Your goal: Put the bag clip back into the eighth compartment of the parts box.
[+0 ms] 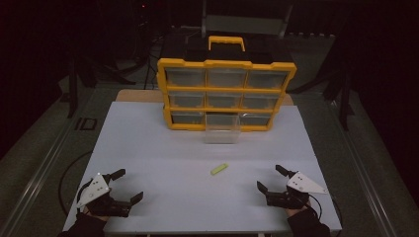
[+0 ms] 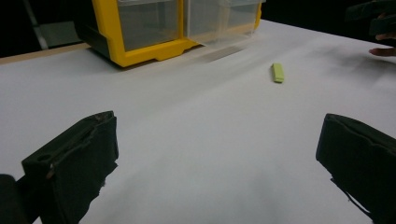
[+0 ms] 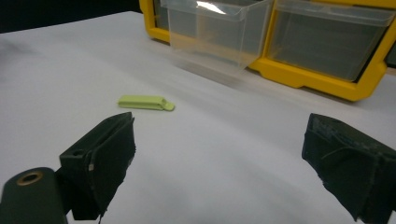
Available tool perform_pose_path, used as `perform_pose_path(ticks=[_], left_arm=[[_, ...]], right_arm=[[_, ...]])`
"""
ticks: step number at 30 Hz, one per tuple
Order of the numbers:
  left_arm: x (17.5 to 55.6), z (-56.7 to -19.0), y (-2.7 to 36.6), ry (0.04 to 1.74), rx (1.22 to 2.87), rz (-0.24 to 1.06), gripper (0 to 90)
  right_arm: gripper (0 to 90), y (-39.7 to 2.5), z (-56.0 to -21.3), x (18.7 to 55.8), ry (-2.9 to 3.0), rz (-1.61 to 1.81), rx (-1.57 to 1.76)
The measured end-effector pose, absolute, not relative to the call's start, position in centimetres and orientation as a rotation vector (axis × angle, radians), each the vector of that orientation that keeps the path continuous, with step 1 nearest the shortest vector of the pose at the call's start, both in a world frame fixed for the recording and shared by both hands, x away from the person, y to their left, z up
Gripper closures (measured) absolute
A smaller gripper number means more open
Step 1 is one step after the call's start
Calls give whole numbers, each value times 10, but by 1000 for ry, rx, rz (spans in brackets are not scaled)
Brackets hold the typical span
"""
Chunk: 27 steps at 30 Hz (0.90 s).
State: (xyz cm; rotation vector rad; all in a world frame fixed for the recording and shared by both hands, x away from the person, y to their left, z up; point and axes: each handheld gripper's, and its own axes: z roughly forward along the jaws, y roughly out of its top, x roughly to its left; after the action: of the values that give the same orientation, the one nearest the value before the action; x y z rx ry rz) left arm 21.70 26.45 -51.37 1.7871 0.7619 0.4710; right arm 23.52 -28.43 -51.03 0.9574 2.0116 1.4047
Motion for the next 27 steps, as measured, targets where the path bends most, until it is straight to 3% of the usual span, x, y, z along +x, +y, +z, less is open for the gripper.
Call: perform_pose_path(ticks=[27], left_arm=[[218, -512, 261, 753, 1813, 452, 0]], right_arm=[[94, -280, -511, 233, 2034, 1385, 929]])
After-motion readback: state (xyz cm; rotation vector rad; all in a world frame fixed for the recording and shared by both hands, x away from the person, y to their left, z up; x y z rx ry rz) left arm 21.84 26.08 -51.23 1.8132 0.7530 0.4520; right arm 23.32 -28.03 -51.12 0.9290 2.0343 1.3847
